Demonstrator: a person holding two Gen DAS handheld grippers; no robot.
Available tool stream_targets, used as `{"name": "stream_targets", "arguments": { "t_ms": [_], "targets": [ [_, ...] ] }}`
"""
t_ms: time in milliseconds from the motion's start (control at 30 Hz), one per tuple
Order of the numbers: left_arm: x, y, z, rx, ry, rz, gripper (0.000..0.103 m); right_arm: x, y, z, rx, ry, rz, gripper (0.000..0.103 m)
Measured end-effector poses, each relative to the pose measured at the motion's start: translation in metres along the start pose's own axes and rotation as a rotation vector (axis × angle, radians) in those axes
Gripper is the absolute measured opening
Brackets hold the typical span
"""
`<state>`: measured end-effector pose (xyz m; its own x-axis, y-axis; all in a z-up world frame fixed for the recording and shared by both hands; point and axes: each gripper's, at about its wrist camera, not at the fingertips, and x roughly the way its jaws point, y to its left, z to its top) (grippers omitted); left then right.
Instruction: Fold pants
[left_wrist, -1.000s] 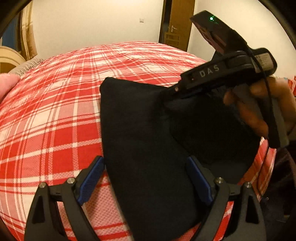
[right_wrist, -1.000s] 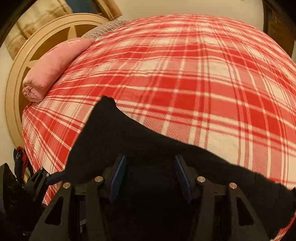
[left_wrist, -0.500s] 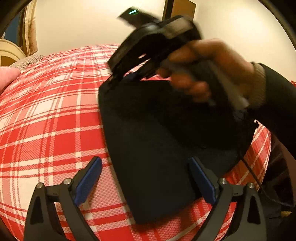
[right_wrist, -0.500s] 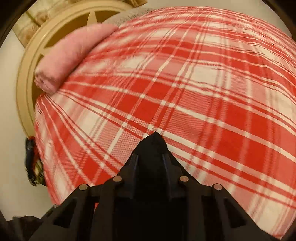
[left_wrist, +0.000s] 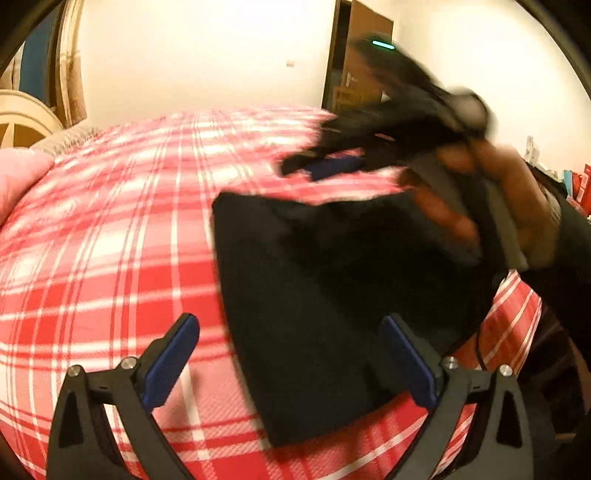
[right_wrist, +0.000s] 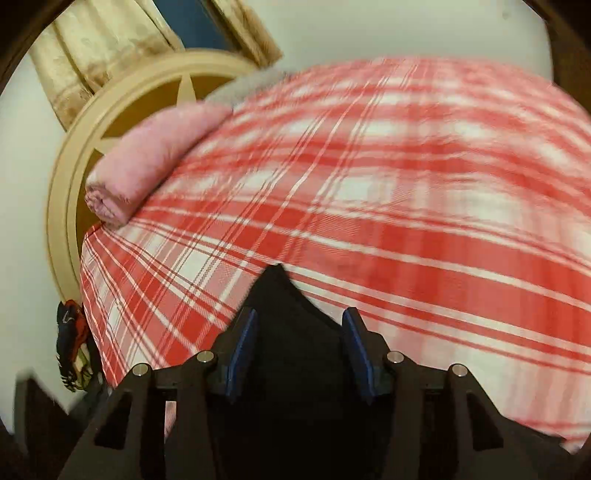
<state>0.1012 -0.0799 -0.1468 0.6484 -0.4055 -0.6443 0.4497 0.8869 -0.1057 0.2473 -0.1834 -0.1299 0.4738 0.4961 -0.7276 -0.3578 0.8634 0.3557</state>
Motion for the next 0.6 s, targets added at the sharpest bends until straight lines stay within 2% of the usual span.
{"name": "stream_targets", "arguments": {
  "t_ms": [167,233,300,367,467,500,600],
  "targets": [
    [0.018,-0.034,0.016,0.116,0.005,-0.027,0.101,-0.076,-0.038,-0.037,0.017,-0.074,-0.151,0.050],
    [0.027,-0.052,0.021,0.158,0.014,-0.051,0.101,-0.096,-0.053,-0.054,0.033,-0.084,-0.258,0.050],
    [0.038,-0.067,0.025,0.195,0.032,-0.079,0.101,-0.102,-0.063,-0.067,0.036,-0.076,-0.285,0.050],
    [0.056,-0.084,0.026,0.238,0.076,-0.070,0.101,-0.097,-0.074,-0.078,0.054,-0.043,-0.308,0.050],
    [0.070,-0.096,0.027,0.238,0.097,-0.077,0.102,-0.081,-0.092,-0.094,0.081,0.015,-0.376,0.050],
    [0.073,-0.097,0.028,0.236,0.102,-0.077,0.103,-0.076,-0.100,-0.100,0.102,0.022,-0.357,0.050],
    [0.080,-0.101,0.028,0.237,0.116,-0.080,0.103,-0.079,-0.120,-0.113,0.189,-0.035,-0.275,0.051]
  ]
}}
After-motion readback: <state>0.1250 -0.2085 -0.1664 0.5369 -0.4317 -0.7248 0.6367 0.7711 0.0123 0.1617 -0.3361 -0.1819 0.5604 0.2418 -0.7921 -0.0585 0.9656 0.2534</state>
